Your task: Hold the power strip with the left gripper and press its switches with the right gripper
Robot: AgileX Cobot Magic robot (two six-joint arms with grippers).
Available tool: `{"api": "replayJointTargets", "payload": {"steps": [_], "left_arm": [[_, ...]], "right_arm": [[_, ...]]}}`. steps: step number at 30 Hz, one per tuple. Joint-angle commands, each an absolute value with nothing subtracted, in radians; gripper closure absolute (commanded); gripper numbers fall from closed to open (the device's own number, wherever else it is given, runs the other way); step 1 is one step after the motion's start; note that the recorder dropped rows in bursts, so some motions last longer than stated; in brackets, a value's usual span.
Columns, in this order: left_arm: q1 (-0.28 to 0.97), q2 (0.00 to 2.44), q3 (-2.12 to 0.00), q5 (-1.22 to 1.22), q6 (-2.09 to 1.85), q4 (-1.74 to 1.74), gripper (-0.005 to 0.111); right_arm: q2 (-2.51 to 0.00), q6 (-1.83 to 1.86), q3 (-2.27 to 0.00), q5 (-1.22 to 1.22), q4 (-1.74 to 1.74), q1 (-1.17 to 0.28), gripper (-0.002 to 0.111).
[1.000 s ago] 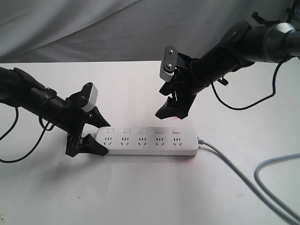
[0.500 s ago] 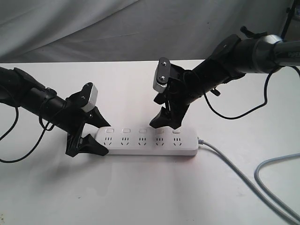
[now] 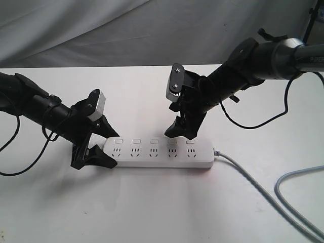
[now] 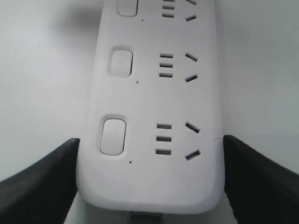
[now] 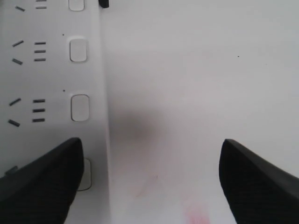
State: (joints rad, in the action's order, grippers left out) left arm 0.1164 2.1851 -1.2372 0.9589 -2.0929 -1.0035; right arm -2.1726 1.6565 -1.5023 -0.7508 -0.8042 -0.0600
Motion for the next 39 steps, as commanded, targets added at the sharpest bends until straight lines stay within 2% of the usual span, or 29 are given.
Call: {"api": "replayJointTargets", "payload": {"steps": [1,39], "left_arm": [[0.120,2.186,-1.234,0.941,-2.095,-1.006,0.067],[0.120,2.186,-1.234,0.941,-2.095,-1.006,0.067]], "right_arm": [[-2.171,1.651,-1.496,-0.748,-0.803,-0.060,0.035],[-2.220,1.598,-1.496,-0.719,-0.718,-0.060,0.035]]}}
